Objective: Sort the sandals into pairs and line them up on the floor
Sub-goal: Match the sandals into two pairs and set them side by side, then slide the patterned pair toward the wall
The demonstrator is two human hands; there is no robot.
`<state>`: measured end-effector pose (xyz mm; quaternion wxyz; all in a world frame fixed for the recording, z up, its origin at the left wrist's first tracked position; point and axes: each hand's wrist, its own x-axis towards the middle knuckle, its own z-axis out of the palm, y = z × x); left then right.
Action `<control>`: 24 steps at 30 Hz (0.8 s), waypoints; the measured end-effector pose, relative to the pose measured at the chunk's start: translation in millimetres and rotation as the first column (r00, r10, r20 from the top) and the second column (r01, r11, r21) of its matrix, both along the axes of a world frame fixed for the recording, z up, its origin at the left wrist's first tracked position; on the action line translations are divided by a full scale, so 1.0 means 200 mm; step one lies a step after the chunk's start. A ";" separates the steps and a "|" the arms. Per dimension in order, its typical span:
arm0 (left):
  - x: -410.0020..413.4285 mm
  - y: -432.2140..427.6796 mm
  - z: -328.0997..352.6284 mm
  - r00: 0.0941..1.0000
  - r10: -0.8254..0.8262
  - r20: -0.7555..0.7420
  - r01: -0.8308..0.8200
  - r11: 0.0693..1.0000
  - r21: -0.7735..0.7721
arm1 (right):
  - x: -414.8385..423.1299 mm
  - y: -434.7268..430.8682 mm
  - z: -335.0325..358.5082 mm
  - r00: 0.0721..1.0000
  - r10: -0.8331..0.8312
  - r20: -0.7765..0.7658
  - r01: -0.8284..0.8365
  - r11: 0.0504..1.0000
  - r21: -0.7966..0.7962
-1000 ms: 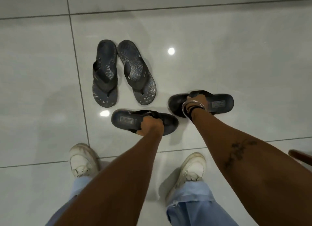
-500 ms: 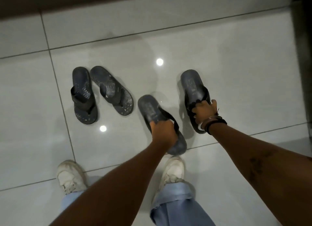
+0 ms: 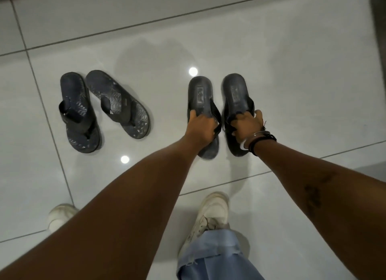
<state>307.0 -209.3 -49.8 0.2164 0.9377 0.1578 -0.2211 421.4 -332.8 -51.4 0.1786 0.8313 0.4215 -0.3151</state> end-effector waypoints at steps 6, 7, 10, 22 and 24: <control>-0.09 0.25 0.13 0.794 0.544 0.273 -0.591 0.796 0.132 | -0.18 0.30 0.13 0.985 -0.094 0.145 0.035 0.930 0.365; -0.14 0.35 0.14 0.662 0.685 0.304 -0.740 0.661 0.124 | -0.21 0.39 0.14 0.988 -0.092 0.124 0.036 0.919 0.393; -0.40 0.74 0.11 0.367 0.904 0.218 -0.921 0.321 0.221 | -0.34 0.72 0.11 1.000 0.019 -0.023 -0.010 0.938 0.347; -0.77 1.15 -0.02 0.326 0.935 -0.142 -0.910 0.351 0.220 | -0.67 1.24 -0.09 0.953 -0.163 -0.254 0.159 0.987 -0.035; -0.73 1.15 -0.04 0.409 0.904 -0.126 -0.870 0.428 0.246 | -0.67 1.23 -0.10 0.948 -0.180 -0.264 0.177 0.984 -0.034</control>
